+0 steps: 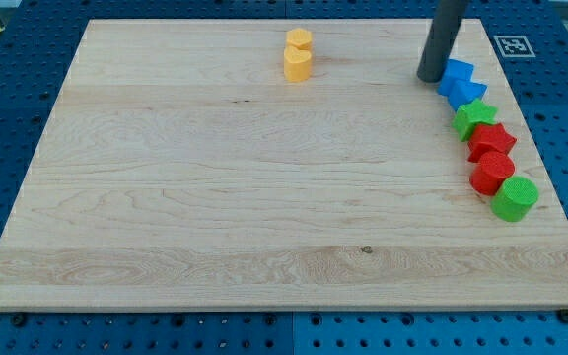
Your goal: Push the yellow heart into the blue cube
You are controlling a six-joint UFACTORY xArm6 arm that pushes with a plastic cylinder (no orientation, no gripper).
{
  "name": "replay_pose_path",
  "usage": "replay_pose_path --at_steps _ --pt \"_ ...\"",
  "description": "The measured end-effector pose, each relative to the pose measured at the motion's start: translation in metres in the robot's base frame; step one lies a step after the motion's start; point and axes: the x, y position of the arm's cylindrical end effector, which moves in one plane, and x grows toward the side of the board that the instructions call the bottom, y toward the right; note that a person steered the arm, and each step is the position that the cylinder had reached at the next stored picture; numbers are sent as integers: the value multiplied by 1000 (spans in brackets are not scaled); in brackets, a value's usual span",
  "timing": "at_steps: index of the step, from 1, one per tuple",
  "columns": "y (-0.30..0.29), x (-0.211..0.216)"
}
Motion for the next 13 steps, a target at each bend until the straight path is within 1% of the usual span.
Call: replay_pose_path --at_steps 1,2,5,6,7,8,9,10,11,12,13 --pt "-1 0" --pt "-40 0" --pt "-204 1" --pt "-249 0" --pt "-258 -23" --pt "-221 -40" --pt "-170 -41" --pt "-156 -41" --pt "-177 -40" --pt "-166 -36" --pt "-131 -36"
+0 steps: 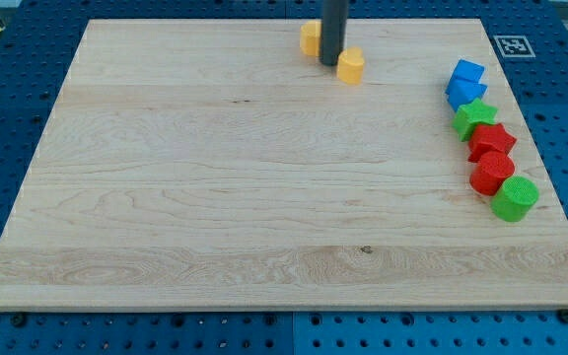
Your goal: Push the yellow heart into the blue cube
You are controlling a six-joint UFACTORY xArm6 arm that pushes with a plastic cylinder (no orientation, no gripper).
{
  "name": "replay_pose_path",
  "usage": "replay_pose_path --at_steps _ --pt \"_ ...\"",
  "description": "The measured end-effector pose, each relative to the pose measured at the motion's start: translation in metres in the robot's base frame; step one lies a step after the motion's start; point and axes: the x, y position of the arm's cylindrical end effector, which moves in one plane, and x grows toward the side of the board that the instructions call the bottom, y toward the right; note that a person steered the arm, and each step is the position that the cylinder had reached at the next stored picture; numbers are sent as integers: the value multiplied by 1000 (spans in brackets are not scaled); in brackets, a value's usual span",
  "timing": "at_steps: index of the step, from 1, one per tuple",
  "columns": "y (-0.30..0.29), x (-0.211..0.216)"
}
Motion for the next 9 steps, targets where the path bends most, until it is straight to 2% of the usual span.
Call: replay_pose_path --at_steps 1,2,3,4,5,6,7,9 --pt "-11 5" --pt "-15 35" --pt "1 49" --pt "36 25" --pt "30 20" --pt "-7 18" --pt "-8 -1" --pt "86 -2"
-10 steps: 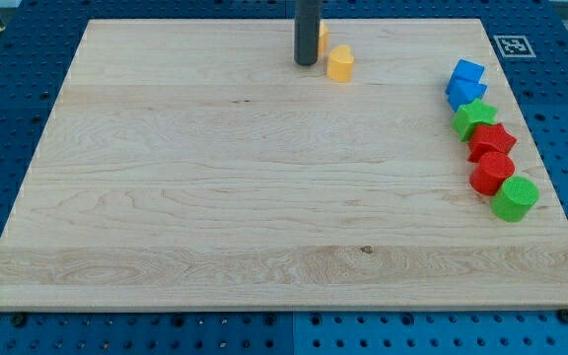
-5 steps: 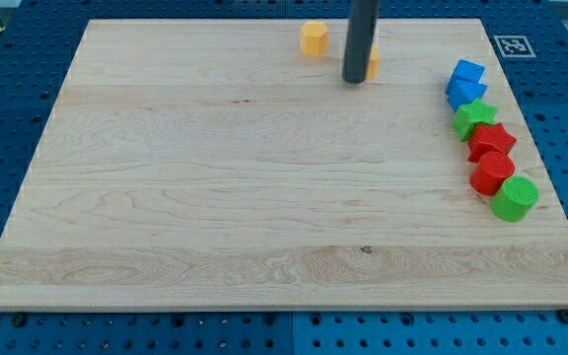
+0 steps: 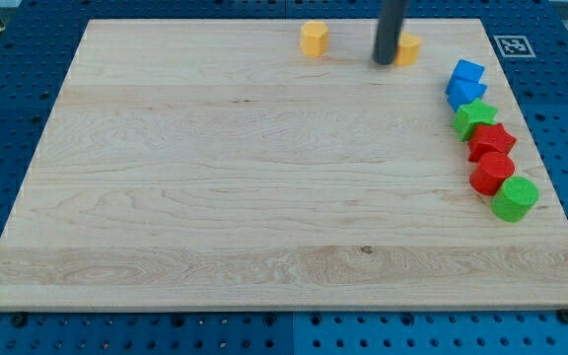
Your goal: Push the yellow heart into the blue cube
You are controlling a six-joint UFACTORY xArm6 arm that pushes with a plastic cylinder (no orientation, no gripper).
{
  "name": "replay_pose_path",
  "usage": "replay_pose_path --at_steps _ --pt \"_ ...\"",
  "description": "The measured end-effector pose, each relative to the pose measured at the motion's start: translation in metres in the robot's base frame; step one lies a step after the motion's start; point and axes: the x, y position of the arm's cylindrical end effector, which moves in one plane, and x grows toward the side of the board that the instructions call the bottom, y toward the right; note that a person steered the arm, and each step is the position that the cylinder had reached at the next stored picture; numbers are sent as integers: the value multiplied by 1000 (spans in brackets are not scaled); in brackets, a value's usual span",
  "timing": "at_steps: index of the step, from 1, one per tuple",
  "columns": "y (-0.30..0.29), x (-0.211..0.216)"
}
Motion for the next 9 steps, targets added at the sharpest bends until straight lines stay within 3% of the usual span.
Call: replay_pose_path --at_steps 2,3,5,7,9 --pt "-39 -13" --pt "-34 -41" --pt "24 -8" --pt "12 -41" --pt "64 -37"
